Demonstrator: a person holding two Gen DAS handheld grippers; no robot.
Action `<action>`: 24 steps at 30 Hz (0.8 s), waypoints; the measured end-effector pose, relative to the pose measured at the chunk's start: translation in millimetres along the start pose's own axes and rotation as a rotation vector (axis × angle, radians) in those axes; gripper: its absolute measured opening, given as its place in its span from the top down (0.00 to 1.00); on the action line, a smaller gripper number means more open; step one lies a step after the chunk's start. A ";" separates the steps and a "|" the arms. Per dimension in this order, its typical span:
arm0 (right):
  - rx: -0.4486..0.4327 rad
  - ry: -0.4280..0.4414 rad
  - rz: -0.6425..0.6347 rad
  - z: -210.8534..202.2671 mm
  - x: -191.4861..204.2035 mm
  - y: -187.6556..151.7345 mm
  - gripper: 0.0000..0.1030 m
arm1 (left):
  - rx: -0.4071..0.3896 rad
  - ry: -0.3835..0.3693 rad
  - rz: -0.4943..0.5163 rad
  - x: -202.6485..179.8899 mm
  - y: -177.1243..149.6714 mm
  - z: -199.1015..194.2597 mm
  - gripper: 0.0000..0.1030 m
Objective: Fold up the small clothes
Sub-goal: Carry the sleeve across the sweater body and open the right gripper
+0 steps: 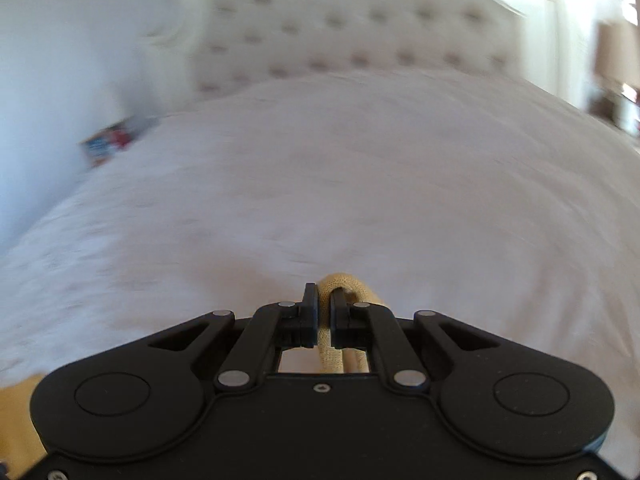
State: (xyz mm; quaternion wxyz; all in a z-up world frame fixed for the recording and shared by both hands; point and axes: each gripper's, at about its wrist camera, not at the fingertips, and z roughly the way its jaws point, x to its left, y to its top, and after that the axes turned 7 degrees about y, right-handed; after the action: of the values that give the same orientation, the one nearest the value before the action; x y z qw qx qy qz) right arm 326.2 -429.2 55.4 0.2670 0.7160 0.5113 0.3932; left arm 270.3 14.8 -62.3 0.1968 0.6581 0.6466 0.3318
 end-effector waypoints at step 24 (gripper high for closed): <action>0.251 0.450 -0.405 47.3 272.5 -213.3 0.55 | 0.043 0.007 -0.142 122.4 -34.0 -18.7 0.15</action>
State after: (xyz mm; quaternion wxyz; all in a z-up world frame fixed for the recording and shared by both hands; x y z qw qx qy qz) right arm 300.1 -100.2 -58.8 0.1300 0.5223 0.7339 0.4144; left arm 225.9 134.7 -50.2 0.2033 0.6137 0.6993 0.3051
